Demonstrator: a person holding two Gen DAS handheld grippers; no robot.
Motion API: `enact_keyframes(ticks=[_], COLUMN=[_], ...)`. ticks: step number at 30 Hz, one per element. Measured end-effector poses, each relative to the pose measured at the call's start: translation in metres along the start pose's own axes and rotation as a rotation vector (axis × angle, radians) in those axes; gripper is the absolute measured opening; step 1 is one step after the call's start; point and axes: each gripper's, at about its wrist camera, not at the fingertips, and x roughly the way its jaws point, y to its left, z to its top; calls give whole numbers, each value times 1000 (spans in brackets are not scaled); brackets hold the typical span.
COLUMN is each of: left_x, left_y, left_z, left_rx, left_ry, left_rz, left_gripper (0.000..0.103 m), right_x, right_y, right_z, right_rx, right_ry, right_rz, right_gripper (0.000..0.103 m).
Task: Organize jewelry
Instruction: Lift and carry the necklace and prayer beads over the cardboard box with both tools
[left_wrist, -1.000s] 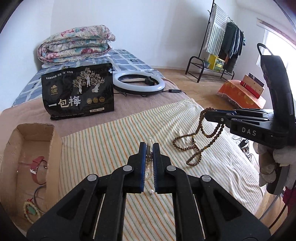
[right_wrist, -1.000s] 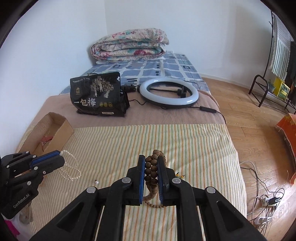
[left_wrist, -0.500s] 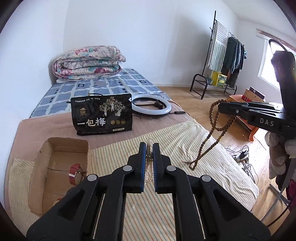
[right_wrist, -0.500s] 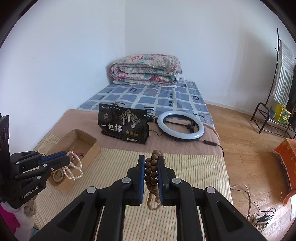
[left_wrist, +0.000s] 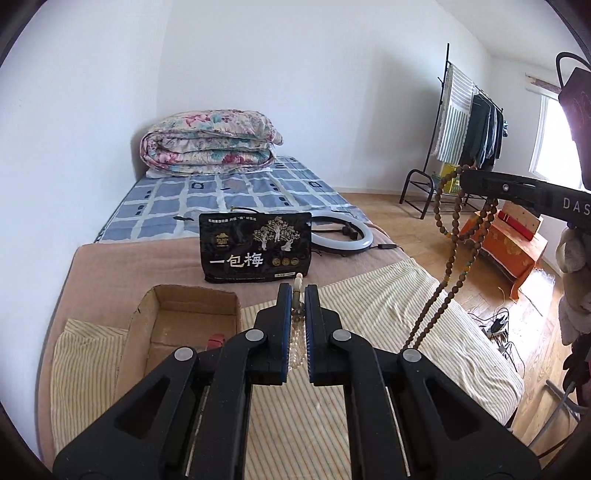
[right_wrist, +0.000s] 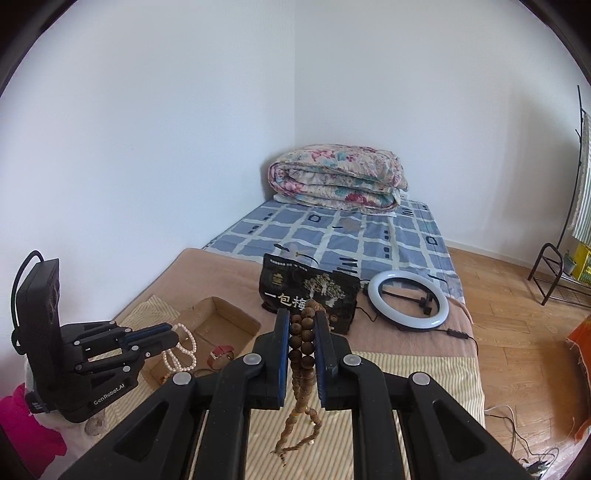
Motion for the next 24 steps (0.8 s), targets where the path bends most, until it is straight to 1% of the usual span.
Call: enact_keyframes(ticks=[5,13,17,24], left_x=[-9,-18,-20,-18], left_y=[26,69,86,115], left_z=[1,-3,-8,-17], left_rx=[-7,-39,-48,-85], left_ry=[-4,-3,3,14], left_rz=[37,75,89,106], left_gripper=[5,5,5,4], right_x=[7,28,41,66], right_y=[30,69,89,122], right_z=[18,42,49,52], right_rx=[-34,-33,-42,-58], right_ry=[-18,-41,-37,-11], right_rz=[30,83,106,150], right_gripper=[10,10,10,10])
